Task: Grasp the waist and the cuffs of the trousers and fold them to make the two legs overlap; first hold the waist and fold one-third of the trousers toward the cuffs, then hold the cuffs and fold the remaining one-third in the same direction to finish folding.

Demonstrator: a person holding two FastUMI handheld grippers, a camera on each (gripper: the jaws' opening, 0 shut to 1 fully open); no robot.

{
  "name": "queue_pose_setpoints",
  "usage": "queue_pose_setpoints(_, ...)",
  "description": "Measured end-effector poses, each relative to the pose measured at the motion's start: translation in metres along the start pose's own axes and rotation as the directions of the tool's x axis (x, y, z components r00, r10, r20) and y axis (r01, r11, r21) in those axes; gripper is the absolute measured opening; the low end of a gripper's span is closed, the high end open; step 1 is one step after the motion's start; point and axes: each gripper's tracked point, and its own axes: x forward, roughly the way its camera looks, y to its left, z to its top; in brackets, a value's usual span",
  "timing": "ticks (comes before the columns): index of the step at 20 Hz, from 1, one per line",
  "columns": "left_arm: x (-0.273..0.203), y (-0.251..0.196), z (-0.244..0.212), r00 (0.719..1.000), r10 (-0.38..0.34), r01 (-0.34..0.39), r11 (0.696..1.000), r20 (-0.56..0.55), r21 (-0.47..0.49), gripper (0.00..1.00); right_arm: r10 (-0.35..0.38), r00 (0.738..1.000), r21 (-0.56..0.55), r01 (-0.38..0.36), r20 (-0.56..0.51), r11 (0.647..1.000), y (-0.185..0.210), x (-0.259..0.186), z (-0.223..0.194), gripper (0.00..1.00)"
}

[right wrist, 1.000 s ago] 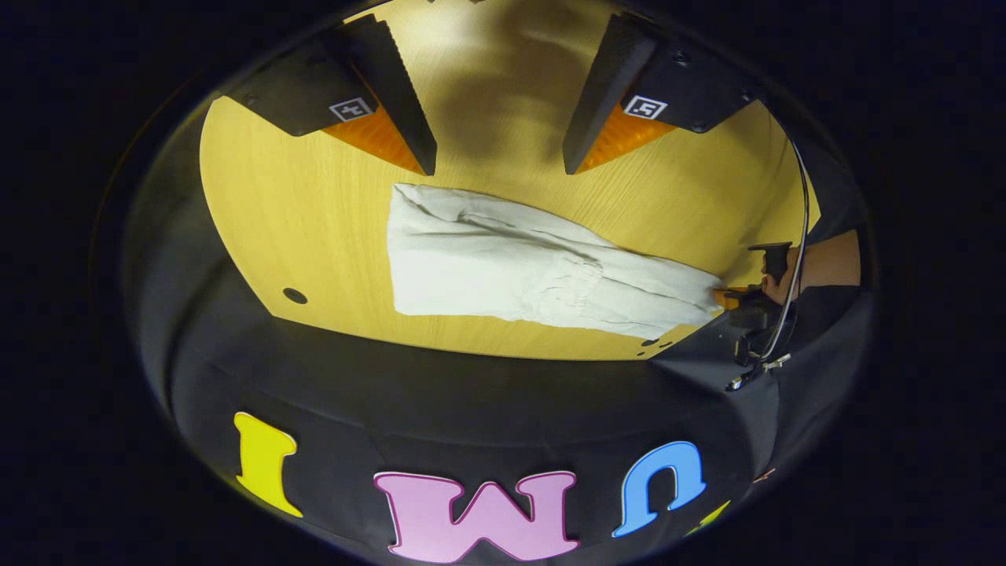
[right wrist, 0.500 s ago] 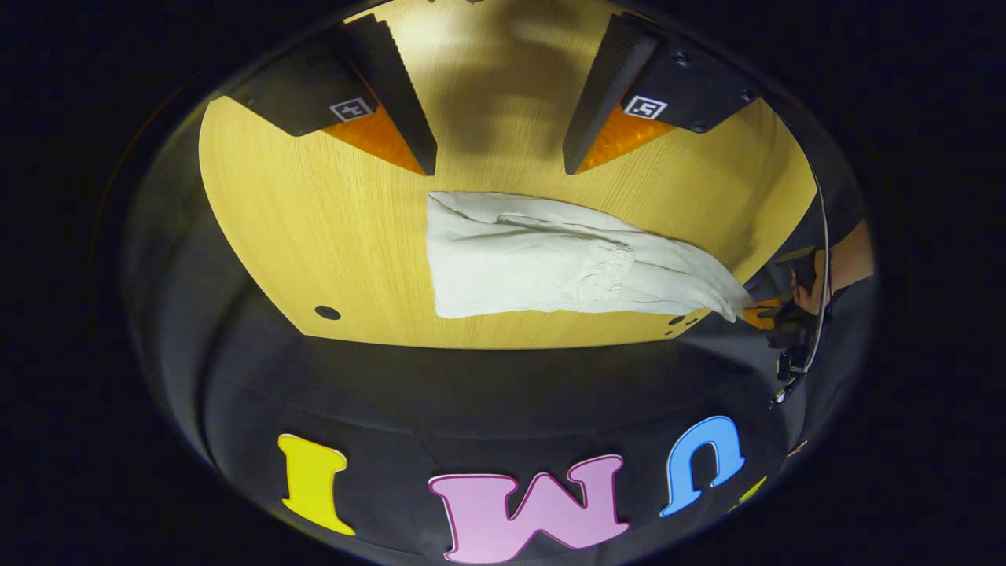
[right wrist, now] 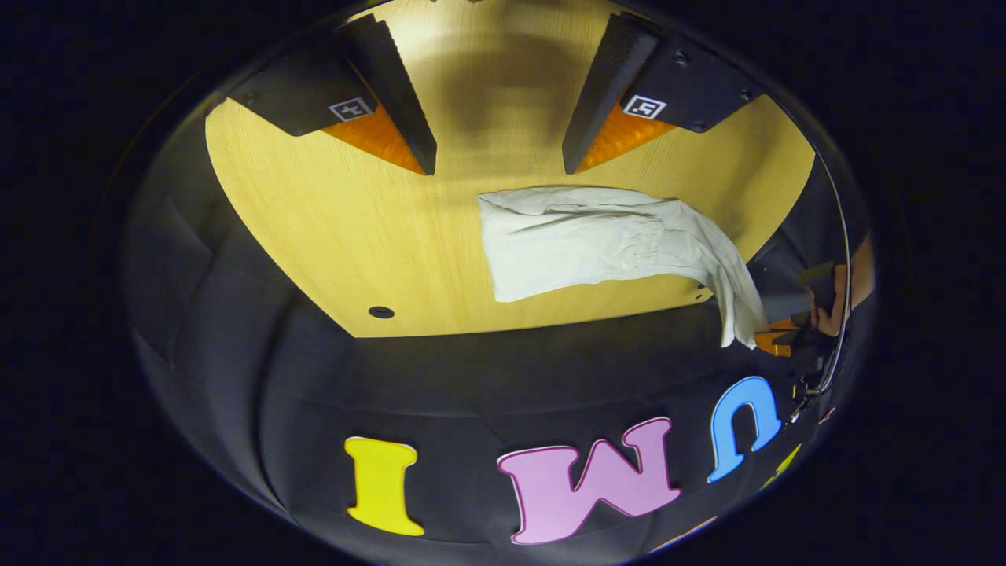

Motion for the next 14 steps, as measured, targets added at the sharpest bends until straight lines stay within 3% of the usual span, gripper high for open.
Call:
queue_pose_setpoints(6, -0.021, -0.12, -0.018, 0.983, -0.182, 0.182, 0.983, -0.027, 0.004, 0.05, -0.069, 0.998, 0.069, 0.068, 0.01, 0.995, -0.037, -0.024, -0.011, 0.99)
queue_pose_setpoints(14, -0.043, -0.246, -0.093, 0.921, -0.359, 0.367, 0.93, -0.151, 0.026, 0.05, -0.146, 0.989, 0.155, 0.143, 0.008, 0.977, -0.07, -0.049, -0.022, 0.99)
